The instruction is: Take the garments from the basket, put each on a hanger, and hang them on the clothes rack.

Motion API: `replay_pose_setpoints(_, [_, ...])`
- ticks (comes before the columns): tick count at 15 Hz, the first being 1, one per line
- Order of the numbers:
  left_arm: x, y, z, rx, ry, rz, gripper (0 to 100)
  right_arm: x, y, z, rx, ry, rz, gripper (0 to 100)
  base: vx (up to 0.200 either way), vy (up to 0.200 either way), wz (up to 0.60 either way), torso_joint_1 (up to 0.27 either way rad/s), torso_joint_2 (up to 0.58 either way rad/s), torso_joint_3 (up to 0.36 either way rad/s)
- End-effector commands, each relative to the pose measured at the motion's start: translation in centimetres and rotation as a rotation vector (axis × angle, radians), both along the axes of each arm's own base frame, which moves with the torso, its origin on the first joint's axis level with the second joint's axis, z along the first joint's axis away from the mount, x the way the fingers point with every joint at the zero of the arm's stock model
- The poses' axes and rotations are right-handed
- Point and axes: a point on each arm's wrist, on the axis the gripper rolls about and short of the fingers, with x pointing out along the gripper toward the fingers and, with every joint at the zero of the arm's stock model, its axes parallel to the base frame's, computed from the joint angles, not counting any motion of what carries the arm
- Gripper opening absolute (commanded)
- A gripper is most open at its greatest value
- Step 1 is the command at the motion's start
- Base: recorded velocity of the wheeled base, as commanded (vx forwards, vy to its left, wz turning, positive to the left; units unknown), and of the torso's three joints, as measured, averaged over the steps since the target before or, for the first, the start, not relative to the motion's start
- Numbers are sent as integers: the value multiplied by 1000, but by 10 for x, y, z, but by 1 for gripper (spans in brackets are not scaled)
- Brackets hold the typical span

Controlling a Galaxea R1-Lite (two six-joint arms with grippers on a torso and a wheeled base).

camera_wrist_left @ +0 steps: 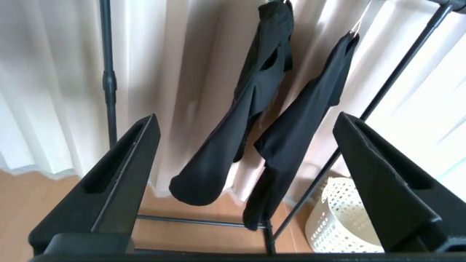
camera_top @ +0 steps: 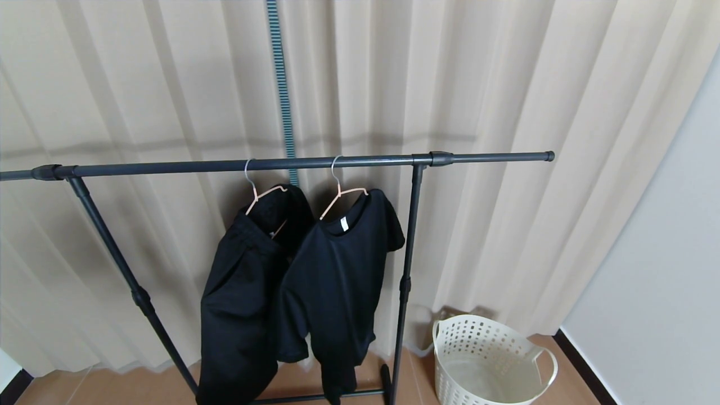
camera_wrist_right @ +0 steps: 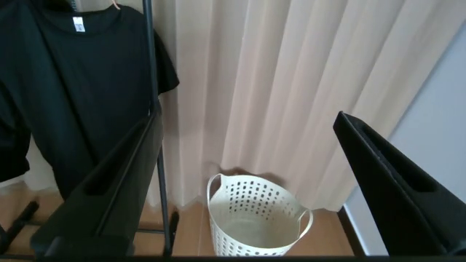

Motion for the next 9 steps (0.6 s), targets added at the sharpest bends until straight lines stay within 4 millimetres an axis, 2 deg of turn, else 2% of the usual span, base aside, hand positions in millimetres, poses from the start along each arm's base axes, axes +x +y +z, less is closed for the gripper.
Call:
replay_pose_setpoints(1, [0, 0, 0, -3, 2, 1, 100, 0, 0, 0, 3, 0, 0, 100, 0, 0, 0, 0, 0, 0])
replay_pose_setpoints(9, [0, 0, 1, -80, -3, 4, 100, 0, 0, -1, 1, 12, -9, 100, 0, 0, 0, 0, 0, 0])
